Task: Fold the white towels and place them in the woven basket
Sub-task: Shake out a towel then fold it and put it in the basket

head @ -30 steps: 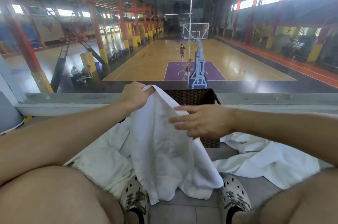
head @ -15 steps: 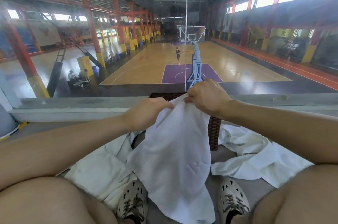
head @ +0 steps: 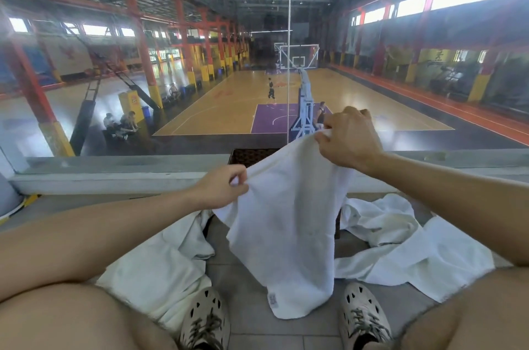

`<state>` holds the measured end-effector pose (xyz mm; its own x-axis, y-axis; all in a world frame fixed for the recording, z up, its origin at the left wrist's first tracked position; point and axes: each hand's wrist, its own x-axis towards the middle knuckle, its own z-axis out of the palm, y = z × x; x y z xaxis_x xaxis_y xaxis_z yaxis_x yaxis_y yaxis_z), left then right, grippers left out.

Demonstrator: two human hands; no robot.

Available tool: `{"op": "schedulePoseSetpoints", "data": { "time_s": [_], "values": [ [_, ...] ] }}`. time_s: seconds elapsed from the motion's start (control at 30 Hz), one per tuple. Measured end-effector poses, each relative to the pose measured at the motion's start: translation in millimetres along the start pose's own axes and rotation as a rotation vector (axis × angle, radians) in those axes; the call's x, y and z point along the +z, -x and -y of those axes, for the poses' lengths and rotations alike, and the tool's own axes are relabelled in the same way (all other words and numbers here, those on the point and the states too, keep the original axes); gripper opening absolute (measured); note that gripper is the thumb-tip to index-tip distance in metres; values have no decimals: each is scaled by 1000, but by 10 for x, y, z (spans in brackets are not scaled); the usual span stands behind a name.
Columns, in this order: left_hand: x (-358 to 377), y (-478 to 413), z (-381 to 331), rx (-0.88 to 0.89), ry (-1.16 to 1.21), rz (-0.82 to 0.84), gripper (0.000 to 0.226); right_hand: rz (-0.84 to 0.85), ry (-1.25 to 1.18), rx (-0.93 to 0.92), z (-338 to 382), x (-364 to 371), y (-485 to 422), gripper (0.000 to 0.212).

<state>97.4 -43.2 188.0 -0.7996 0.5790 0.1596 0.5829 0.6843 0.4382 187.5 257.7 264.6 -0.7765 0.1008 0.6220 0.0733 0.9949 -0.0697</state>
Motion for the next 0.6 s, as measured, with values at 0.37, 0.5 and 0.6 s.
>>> {"op": "schedulePoseSetpoints", "data": {
  "time_s": [0.37,0.5,0.6],
  "values": [
    [-134,-66,-369,221,42,-294,12,666,-330,-36,209,355,300,61],
    [-181,8,-420,315,30,-259,8,663,-416,14,360,563,390,52],
    [-232,57,-409,359,15,-223,6,590,-482,38,366,606,363,71]
  ]
}}
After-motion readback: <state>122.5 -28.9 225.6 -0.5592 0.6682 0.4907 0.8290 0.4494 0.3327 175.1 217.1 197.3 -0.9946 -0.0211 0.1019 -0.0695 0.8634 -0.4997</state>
